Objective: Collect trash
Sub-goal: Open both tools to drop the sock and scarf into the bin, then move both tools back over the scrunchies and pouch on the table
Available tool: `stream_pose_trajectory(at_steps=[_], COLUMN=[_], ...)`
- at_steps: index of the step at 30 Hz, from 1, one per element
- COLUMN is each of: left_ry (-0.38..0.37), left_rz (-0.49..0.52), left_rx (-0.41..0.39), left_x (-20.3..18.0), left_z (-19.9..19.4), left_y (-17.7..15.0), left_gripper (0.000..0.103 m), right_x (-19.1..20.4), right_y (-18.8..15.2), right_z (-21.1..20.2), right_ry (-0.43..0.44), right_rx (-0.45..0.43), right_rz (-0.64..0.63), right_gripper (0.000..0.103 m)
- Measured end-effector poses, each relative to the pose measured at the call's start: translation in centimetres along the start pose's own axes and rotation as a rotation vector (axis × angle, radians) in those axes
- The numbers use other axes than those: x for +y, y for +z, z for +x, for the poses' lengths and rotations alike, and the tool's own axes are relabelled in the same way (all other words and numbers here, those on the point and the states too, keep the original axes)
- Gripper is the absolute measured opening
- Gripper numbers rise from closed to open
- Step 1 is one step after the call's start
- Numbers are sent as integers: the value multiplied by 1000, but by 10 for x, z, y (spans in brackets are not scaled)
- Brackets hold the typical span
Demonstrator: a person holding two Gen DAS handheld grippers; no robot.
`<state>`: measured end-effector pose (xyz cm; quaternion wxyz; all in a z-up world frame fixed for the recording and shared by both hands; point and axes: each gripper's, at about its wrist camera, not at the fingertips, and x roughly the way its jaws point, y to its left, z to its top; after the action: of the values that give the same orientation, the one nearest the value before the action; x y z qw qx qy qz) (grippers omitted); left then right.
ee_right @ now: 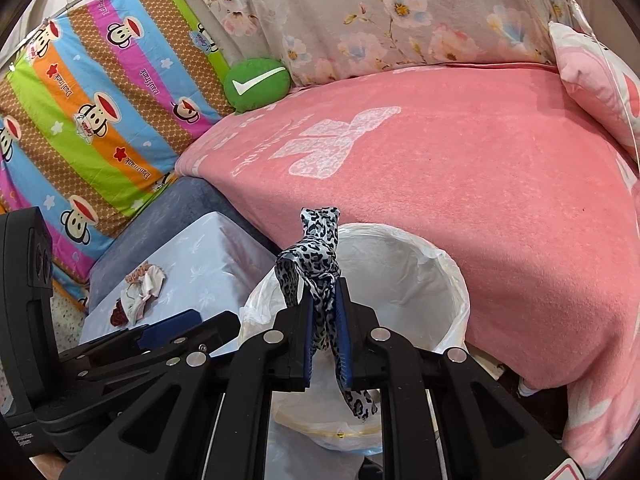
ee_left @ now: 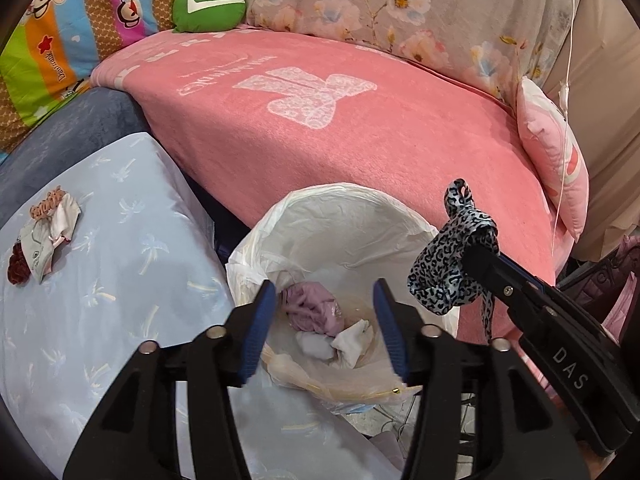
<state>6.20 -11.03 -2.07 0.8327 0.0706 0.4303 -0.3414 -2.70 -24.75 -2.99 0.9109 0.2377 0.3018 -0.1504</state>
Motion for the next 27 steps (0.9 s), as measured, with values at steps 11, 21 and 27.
stream_pose_trajectory(at_steps=[11, 21, 27], left_ry=[21, 27, 41], left_rz=[-29, -45, -70], left_rx=[2, -3, -5], left_x=[10, 17, 28], left_z=[0, -4, -8], left_y=[0, -1, -2], left_gripper=[57, 57, 58], right_x=[5, 14, 25], right_y=[0, -1, -2], right_z=[1, 1, 3], right_ry=[0, 16, 31], right_rx=[-9, 0, 8], right_rz=[-3, -32, -49], right_gripper=[27, 27, 30])
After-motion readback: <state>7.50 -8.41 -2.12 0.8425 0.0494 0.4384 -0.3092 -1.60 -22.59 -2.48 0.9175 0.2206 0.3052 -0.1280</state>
